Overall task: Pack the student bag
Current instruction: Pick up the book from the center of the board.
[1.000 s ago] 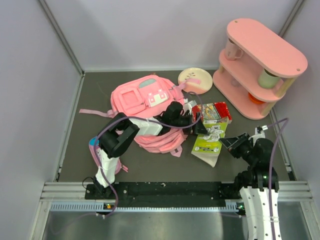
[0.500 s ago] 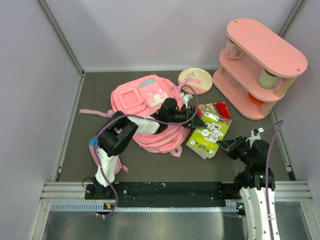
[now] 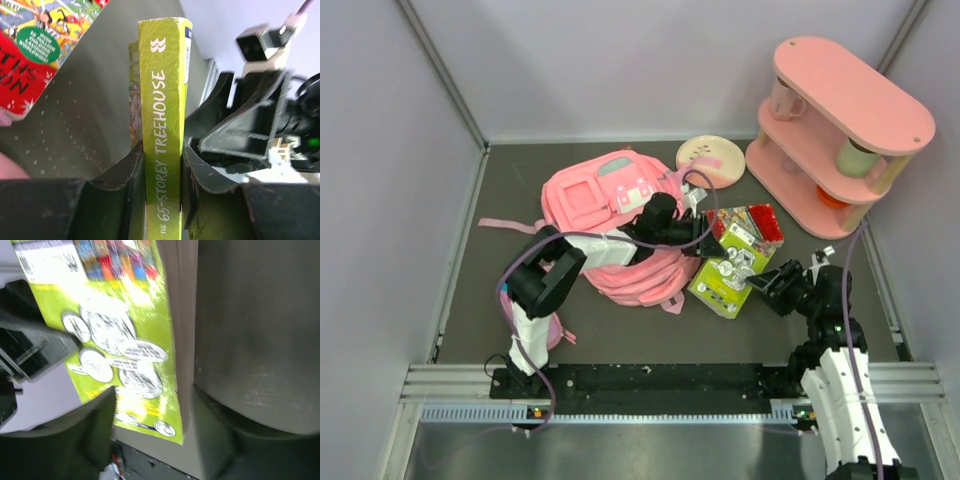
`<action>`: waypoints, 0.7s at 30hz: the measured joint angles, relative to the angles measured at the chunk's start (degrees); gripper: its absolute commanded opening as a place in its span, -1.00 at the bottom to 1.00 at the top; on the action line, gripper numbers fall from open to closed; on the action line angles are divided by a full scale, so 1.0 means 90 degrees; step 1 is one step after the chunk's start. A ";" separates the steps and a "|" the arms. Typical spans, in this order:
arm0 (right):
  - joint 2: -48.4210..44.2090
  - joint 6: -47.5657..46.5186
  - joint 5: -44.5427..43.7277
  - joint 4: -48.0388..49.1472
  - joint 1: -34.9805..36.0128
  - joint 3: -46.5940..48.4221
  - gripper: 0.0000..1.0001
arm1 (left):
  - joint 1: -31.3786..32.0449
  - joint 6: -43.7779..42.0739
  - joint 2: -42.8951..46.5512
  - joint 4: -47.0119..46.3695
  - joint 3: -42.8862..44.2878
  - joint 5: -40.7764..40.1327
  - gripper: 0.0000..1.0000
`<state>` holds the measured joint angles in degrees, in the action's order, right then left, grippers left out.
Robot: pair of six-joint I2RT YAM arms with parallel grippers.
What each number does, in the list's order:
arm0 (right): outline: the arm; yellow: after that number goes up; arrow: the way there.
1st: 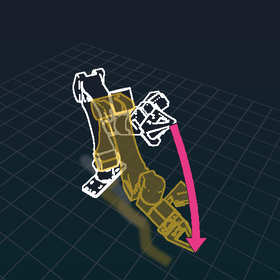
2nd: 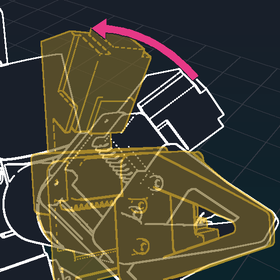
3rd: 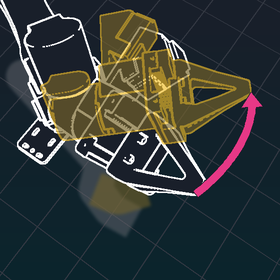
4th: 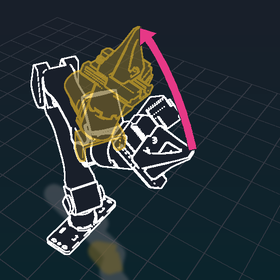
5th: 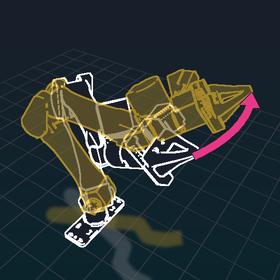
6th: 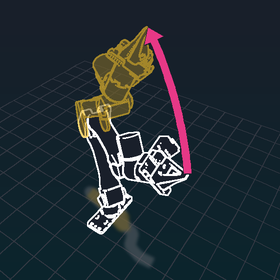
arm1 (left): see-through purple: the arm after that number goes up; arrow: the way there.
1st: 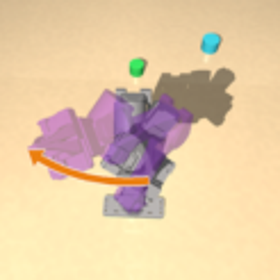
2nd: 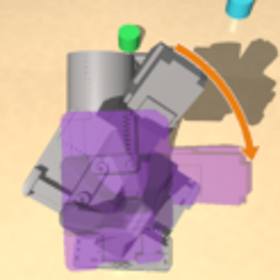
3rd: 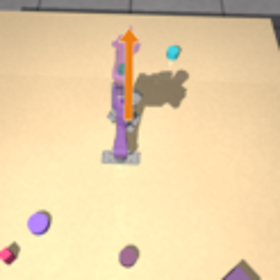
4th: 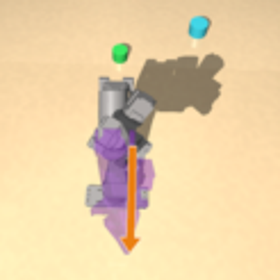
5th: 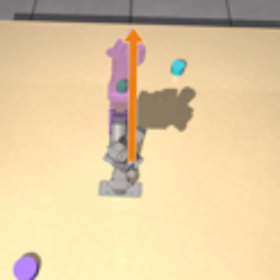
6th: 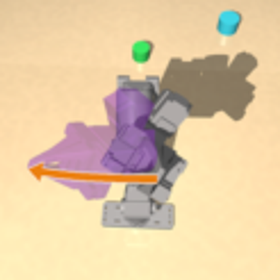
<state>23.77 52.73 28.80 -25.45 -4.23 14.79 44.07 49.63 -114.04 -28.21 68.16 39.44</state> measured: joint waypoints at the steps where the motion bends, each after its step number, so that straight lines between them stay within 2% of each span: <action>1: 0.0163 -0.0063 -0.0005 0.0090 0.0000 0.0036 0.61 | 0.0017 -0.0085 0.0107 0.0221 -0.0002 -0.0032 -1.00; 4: 0.0651 -0.0328 -0.0039 0.0410 0.0000 0.0352 0.75 | 0.0112 -0.0505 0.0546 0.1032 -0.0007 -0.0270 -1.00; 9: 0.1411 -0.0476 0.0289 0.1396 0.0000 0.0767 0.81 | 0.0129 -0.0899 0.1445 0.1809 -0.0015 -0.0539 -1.00; 14: 0.2239 -0.0508 0.1195 0.2603 0.0000 0.0988 0.89 | -0.0080 -0.1100 0.2246 0.2045 -0.0034 -0.0770 -1.00; 21: 0.2793 0.0061 0.2446 0.4840 0.0012 0.0986 0.91 | -0.0393 -0.0920 0.2545 0.1659 -0.0350 -0.0576 -1.00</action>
<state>48.90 53.28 50.81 18.11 -4.12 23.66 40.53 41.34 -91.13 -13.28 65.01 34.26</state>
